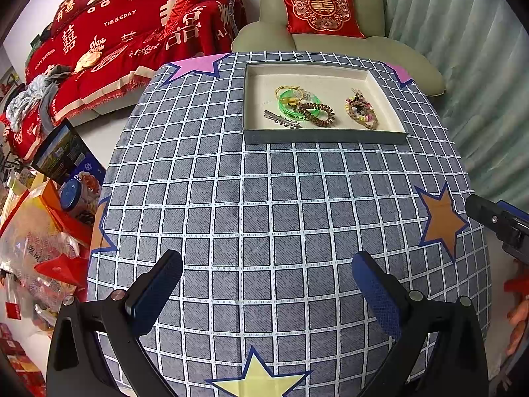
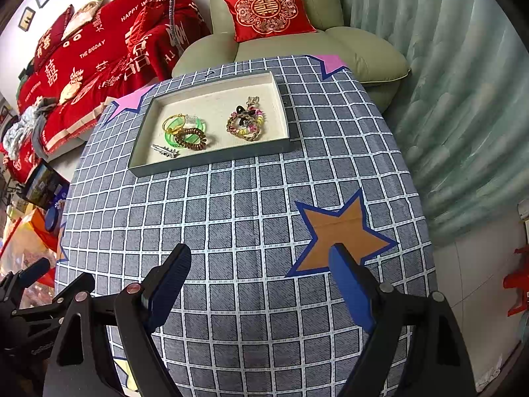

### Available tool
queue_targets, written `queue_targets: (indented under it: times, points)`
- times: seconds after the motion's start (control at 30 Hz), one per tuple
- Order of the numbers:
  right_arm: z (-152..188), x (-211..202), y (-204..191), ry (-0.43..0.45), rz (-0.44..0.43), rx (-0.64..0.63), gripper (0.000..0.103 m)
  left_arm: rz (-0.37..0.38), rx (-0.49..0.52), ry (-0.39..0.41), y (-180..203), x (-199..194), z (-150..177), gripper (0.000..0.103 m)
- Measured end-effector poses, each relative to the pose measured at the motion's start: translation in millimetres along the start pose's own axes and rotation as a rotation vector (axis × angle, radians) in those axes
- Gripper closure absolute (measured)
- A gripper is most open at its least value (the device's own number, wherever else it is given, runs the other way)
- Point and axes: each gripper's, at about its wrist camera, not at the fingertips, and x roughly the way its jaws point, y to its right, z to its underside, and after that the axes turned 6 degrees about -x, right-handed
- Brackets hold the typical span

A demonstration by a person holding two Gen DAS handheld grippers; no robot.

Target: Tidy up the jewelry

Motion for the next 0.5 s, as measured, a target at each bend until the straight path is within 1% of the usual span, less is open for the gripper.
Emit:
queue_targets:
  times: [0.5]
  points:
    - [2.0,-0.2,1.0,-0.002,-0.003,-0.002,0.016,-0.008,-0.001,-0.002,-0.7,-0.2,3.4,0.0]
